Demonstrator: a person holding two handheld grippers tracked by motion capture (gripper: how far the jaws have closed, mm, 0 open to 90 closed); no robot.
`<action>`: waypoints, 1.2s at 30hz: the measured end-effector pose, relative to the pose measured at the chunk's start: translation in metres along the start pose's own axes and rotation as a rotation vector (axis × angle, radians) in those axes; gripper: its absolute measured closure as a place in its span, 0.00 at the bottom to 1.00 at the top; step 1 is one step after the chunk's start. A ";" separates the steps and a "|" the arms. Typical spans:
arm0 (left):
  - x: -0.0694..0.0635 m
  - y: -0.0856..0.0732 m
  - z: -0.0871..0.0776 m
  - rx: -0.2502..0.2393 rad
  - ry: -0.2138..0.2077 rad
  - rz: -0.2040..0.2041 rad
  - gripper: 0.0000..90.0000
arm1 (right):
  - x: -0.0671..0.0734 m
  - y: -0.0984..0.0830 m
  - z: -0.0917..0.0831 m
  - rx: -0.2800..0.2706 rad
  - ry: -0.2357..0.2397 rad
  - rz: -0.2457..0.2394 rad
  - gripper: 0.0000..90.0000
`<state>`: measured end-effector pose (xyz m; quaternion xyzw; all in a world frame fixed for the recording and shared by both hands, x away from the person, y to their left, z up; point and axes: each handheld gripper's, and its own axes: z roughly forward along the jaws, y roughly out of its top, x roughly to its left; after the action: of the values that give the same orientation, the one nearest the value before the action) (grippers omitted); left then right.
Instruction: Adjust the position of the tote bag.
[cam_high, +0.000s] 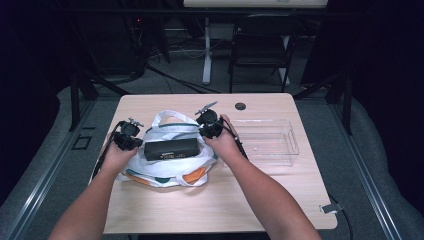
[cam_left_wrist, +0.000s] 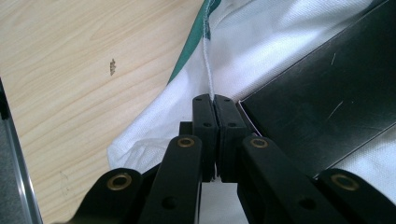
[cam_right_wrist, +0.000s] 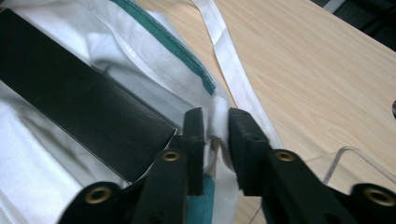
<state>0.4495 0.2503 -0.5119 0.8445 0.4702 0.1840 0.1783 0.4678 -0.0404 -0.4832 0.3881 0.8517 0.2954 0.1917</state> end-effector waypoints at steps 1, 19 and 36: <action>0.000 0.000 0.000 0.000 0.000 0.000 0.99 | -0.001 0.000 0.000 0.009 -0.001 -0.003 0.89; 0.000 0.000 0.003 0.000 -0.004 -0.015 0.99 | -0.007 -0.002 0.020 0.064 -0.043 0.002 0.92; 0.002 0.000 0.010 0.012 -0.008 -0.070 0.99 | -0.007 -0.006 0.034 0.099 -0.071 0.014 0.93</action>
<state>0.4550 0.2511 -0.5205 0.8294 0.4998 0.1714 0.1815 0.4878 -0.0367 -0.5126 0.4134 0.8551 0.2404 0.2003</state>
